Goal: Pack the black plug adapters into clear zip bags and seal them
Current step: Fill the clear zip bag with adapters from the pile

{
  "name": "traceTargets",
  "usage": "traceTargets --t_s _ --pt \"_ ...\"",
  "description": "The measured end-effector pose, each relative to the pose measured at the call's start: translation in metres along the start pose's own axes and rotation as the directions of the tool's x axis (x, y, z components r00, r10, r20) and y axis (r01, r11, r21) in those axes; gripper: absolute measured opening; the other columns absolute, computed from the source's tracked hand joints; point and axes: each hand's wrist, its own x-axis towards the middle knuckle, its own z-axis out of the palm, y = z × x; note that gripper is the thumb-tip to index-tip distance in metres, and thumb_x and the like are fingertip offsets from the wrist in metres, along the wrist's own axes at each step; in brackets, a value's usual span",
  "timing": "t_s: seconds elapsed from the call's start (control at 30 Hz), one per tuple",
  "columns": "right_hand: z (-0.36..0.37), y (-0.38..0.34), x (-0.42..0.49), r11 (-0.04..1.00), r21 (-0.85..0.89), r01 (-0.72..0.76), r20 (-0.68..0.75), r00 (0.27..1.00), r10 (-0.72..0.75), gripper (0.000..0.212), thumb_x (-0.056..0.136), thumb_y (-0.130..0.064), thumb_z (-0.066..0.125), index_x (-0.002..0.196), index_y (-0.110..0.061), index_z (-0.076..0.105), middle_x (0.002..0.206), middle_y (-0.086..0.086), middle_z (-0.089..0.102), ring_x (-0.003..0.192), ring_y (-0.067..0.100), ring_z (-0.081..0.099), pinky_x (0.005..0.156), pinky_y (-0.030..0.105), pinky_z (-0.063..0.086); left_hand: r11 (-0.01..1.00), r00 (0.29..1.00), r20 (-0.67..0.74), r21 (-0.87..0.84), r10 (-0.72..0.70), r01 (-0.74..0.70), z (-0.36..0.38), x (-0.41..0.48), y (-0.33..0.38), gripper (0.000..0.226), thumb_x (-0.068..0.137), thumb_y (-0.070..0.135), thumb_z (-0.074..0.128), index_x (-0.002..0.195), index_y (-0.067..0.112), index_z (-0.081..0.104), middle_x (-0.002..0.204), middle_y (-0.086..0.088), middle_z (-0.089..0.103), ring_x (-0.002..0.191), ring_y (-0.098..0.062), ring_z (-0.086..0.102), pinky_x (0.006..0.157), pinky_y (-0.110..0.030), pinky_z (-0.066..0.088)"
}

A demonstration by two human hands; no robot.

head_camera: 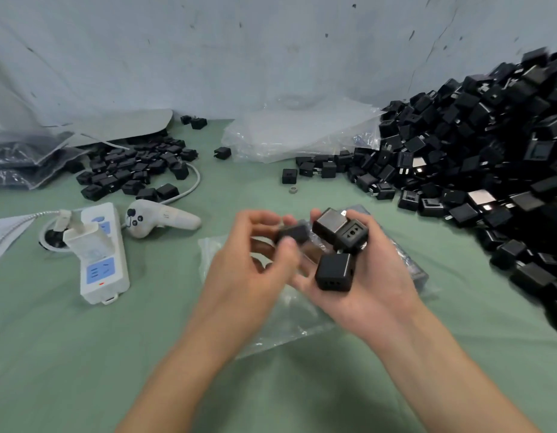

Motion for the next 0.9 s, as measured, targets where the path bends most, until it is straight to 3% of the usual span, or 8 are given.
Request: traceTargets --t_s 0.13,0.23,0.33,0.43,0.5,0.63,0.83,0.9 --pt "-0.001 -0.015 -0.007 0.999 0.034 0.005 -0.036 0.999 -0.003 0.026 0.091 -0.034 0.061 0.102 -0.012 0.069 0.109 0.013 0.071 0.097 0.035 0.071 0.084 0.059 0.056 0.978 0.943 -0.266 -0.108 -0.201 0.178 -0.054 0.01 -0.019 0.032 0.101 0.038 0.044 0.096 0.018 0.068 0.085 -0.001 0.072 0.064 -0.009 0.067 0.055 -0.019 0.054" --pt "-0.006 -0.028 -0.011 0.997 0.052 0.056 -0.091 0.994 -0.051 0.027 0.091 -0.033 0.061 0.104 -0.011 0.07 0.099 0.009 0.071 0.079 0.028 0.071 0.07 0.043 0.061 0.898 0.854 -0.278 -0.14 -0.44 0.417 -0.095 0.004 -0.048 0.034 0.104 0.036 0.047 0.093 0.011 0.067 0.082 -0.006 0.075 0.06 -0.016 0.071 0.05 -0.022 0.057" --pt "-0.01 -0.037 -0.012 0.996 0.042 0.073 -0.112 0.991 -0.068 0.027 0.092 -0.035 0.059 0.107 -0.015 0.067 0.096 0.005 0.069 0.074 0.021 0.067 0.061 0.031 0.059 0.839 0.833 -0.307 0.154 -0.461 0.521 -0.106 -0.005 -0.07 0.034 0.098 0.047 0.052 0.09 0.017 0.067 0.075 -0.002 0.072 0.055 -0.014 0.064 0.052 -0.03 0.051" --pt "-0.014 -0.043 -0.012 0.996 0.025 0.083 -0.115 0.99 -0.08 0.026 0.093 -0.037 0.055 0.109 -0.018 0.063 0.094 0.001 0.068 0.071 0.017 0.064 0.059 0.025 0.057 0.727 0.919 -0.234 0.562 -0.318 0.395 -0.088 -0.013 -0.073 0.028 0.089 0.058 0.057 0.088 0.03 0.064 0.085 0.011 0.065 0.075 -0.012 0.059 0.066 -0.033 0.043" --pt "-0.016 -0.046 -0.011 0.996 0.015 0.093 -0.115 0.989 -0.091 0.027 0.092 -0.038 0.054 0.109 -0.019 0.062 0.094 0.0 0.067 0.071 0.016 0.064 0.06 0.022 0.056 0.672 0.95 -0.151 0.677 -0.273 0.301 -0.07 -0.016 -0.069 0.024 0.087 0.059 0.058 0.092 0.036 0.059 0.093 0.008 0.057 0.081 -0.015 0.054 0.072 -0.035 0.043" --pt "-0.019 -0.048 -0.013 0.993 0.02 0.115 -0.112 0.987 -0.112 0.027 0.09 -0.038 0.056 0.107 -0.018 0.064 0.097 0.0 0.067 0.072 0.016 0.063 0.06 0.023 0.055 0.757 0.97 -0.016 0.622 -0.242 0.199 -0.053 -0.019 -0.067 0.023 0.086 0.056 0.065 0.101 0.04 0.059 0.097 0.014 0.048 0.088 -0.011 0.058 0.08 -0.033 0.045" --pt "-0.022 -0.049 -0.016 0.994 0.001 0.107 -0.097 0.99 -0.106 0.027 0.09 -0.038 0.055 0.102 -0.017 0.066 0.096 -0.002 0.066 0.07 0.015 0.063 0.057 0.023 0.054 0.874 0.941 0.221 0.469 -0.255 0.127 -0.076 -0.021 -0.061 0.038 0.075 0.055 0.072 0.094 0.078 0.049 0.102 0.02 0.058 0.097 0.004 0.054 0.081 -0.007 0.038" --pt "-0.023 -0.049 -0.017 0.994 -0.002 0.11 -0.1 0.989 -0.11 0.027 0.091 -0.038 0.054 0.102 -0.016 0.066 0.096 -0.001 0.066 0.07 0.014 0.062 0.057 0.022 0.054 0.884 0.939 0.253 0.457 -0.234 0.097 -0.085 -0.022 -0.063 0.033 0.069 0.061 0.066 0.099 0.071 0.056 0.103 0.022 0.06 0.097 0.001 0.056 0.086 -0.01 0.041"
